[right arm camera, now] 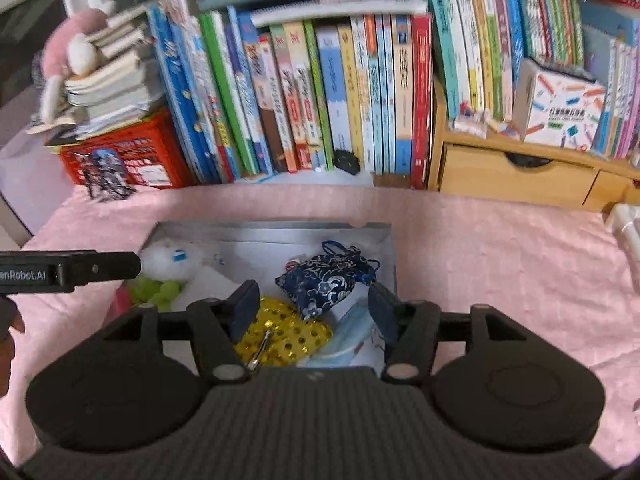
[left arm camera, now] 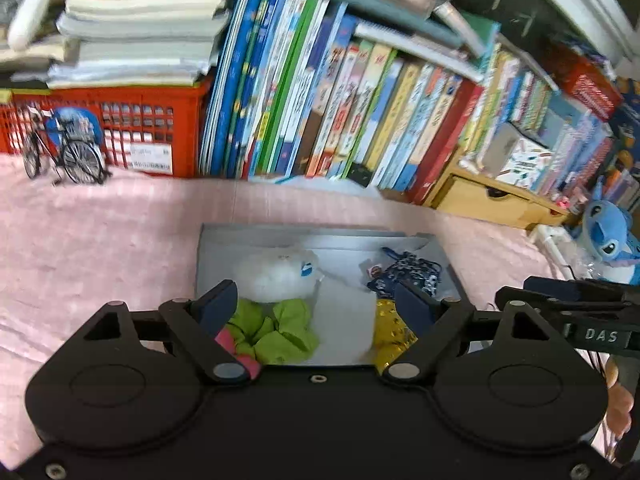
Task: Organize soft objects
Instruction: 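Lift both tools out of the tray toward the remaining table items, then grasp the green gingham cloth with the left tool while the right tool grasps the crumpled white paper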
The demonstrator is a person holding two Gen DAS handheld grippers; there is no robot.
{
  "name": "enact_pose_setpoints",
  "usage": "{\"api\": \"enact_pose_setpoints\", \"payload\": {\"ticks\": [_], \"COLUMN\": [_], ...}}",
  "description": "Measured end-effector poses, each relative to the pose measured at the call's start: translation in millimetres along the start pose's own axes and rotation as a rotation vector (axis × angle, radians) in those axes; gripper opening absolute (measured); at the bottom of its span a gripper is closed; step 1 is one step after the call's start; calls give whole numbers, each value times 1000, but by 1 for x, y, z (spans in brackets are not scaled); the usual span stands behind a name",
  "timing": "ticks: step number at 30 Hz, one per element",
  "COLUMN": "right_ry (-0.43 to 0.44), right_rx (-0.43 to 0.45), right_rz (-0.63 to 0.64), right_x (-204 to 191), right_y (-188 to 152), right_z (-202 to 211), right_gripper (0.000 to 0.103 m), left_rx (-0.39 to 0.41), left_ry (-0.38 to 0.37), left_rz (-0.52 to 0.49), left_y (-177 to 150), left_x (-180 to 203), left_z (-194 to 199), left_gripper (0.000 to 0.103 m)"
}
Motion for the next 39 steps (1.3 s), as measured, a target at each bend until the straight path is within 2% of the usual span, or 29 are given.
{"api": "enact_pose_setpoints", "payload": {"ticks": [10,15,25,30,34,36,39], "right_ry": [8,-10,-56,-37,-30,-24,-17], "right_rx": [156,264,416,431,446,447,441], "right_rz": [41,81,130,134,151,161,184], "right_x": [3,4,9,12,10,8,1], "right_y": [-36,-65,-131,-156,-174,-182,-194], "right_z": [74,105,135,139,138,135,128], "right_gripper": [79,87,90,93,100,101,102], "left_rx": [162,226,274,299,343,369,397], "left_ry": [0,2,12,63,114,133,152], "left_rz": [-121,-183,-60,-60,-63,-69,-20], "left_y": [-39,-73,-122,-139,-155,-164,-174], "left_x": [5,1,-43,-63,-73,-77,-87], "left_z": [78,104,135,147,156,159,161], "left_gripper": [92,94,97,99,100,101,101]}}
Point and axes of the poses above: each gripper's, at about its wrist camera, not at the fingertips, and z roughly against the way its jaws point, x to its right, y to its top, the point moved 5 cm from there along -z, roughly the way its jaws point
